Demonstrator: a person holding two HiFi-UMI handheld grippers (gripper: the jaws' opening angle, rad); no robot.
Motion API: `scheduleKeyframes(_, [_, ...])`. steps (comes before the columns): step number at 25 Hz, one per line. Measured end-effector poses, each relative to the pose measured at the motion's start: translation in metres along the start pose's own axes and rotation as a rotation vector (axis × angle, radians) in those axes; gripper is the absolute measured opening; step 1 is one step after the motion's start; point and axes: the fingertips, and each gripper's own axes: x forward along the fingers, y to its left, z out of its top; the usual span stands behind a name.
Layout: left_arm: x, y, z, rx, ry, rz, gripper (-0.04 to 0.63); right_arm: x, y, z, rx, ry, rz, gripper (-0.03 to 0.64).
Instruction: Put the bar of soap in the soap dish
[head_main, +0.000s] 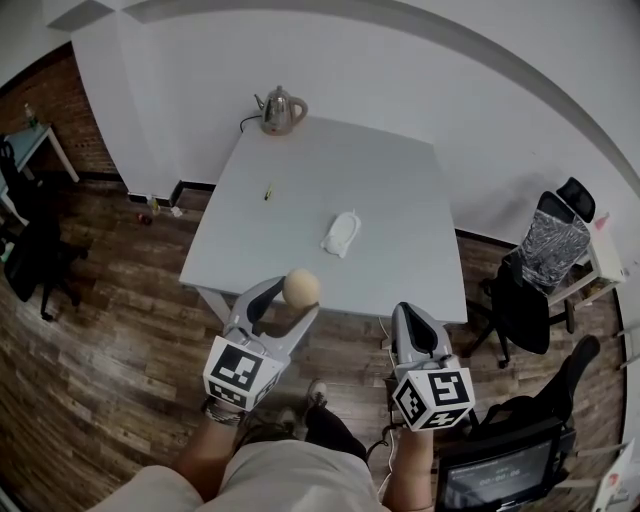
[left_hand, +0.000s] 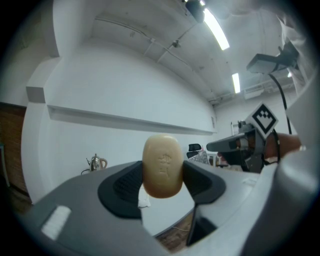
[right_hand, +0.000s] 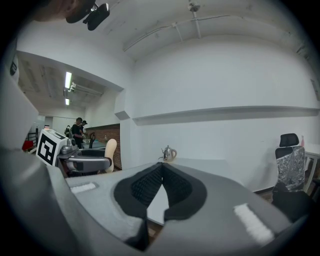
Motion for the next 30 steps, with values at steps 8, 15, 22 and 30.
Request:
scheduleKeyframes(8, [0.007,0.000,0.000,-0.008,-0.003,0.003,0.268,0.005,-0.008,-0.002,0.004,-0.007,0.008,0.002])
scheduleKeyframes(15, [0.026,0.007,0.002,-0.011,-0.012,0.009,0.268,0.025,-0.022,0.006,0.003,-0.028,0.024,0.003])
scheduleKeyframes(22, [0.054,0.022,0.008,-0.025,-0.018,0.014,0.268,0.053,-0.040,0.014,0.011,-0.037,0.037,0.003])
scheduleKeyframes(30, [0.080,0.032,0.005,-0.029,0.000,0.013,0.268,0.081,-0.056,0.015,0.025,-0.033,0.045,0.003])
